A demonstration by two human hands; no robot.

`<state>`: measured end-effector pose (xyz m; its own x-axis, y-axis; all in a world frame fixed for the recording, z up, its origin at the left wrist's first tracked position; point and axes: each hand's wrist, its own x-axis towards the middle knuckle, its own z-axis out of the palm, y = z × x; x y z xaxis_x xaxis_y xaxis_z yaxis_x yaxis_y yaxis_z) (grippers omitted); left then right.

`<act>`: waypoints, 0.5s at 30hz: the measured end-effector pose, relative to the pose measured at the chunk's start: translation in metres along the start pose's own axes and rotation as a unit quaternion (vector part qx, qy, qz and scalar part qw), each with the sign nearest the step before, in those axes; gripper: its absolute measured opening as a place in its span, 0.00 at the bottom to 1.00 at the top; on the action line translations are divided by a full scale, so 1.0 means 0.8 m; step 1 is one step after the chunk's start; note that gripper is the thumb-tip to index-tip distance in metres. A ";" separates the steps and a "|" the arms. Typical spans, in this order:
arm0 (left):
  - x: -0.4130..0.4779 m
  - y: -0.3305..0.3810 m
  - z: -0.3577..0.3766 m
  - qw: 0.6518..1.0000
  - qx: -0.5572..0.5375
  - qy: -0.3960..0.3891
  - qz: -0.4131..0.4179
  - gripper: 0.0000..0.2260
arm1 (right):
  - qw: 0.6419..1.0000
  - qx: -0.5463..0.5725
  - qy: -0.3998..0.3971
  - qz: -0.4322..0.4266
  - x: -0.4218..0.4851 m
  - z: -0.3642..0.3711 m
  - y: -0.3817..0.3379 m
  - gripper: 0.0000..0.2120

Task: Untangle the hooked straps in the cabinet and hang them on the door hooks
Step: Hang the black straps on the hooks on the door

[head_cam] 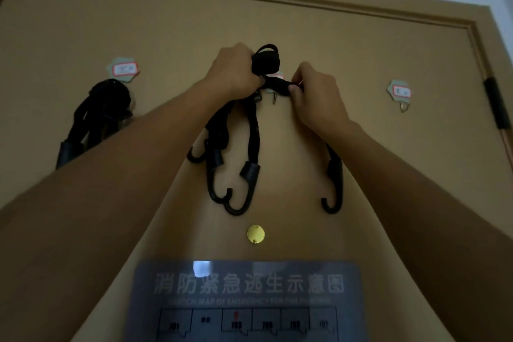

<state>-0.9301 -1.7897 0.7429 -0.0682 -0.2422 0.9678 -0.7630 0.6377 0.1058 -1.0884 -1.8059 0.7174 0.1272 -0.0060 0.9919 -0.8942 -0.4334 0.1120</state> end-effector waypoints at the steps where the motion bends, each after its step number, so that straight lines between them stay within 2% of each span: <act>1: 0.001 0.000 0.000 1.000 0.003 -0.007 -0.004 0.12 | 1.000 -0.006 -0.004 -0.004 -0.001 0.001 0.000 0.07; 4: -0.006 -0.001 0.004 0.999 0.013 -0.036 -0.025 0.12 | 0.999 -0.025 -0.022 -0.015 -0.012 0.002 -0.001 0.07; 7: -0.023 -0.004 0.012 0.997 0.002 -0.057 -0.055 0.10 | 0.999 -0.020 -0.042 0.014 -0.023 0.003 -0.009 0.08; 11: -0.043 -0.006 0.027 0.979 -0.130 -0.093 -0.124 0.05 | 0.995 0.020 -0.042 0.088 -0.039 0.008 -0.026 0.09; 15: -0.059 -0.003 0.032 0.960 -0.209 -0.081 -0.169 0.09 | 0.992 0.042 -0.029 0.113 -0.057 0.009 -0.032 0.09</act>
<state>-0.9416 -1.7990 0.6913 0.0126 -0.5768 0.8168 -0.4363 0.7318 0.5235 -1.0681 -1.8006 0.6687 -0.0458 -0.1611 0.9859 -0.8646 -0.4880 -0.1199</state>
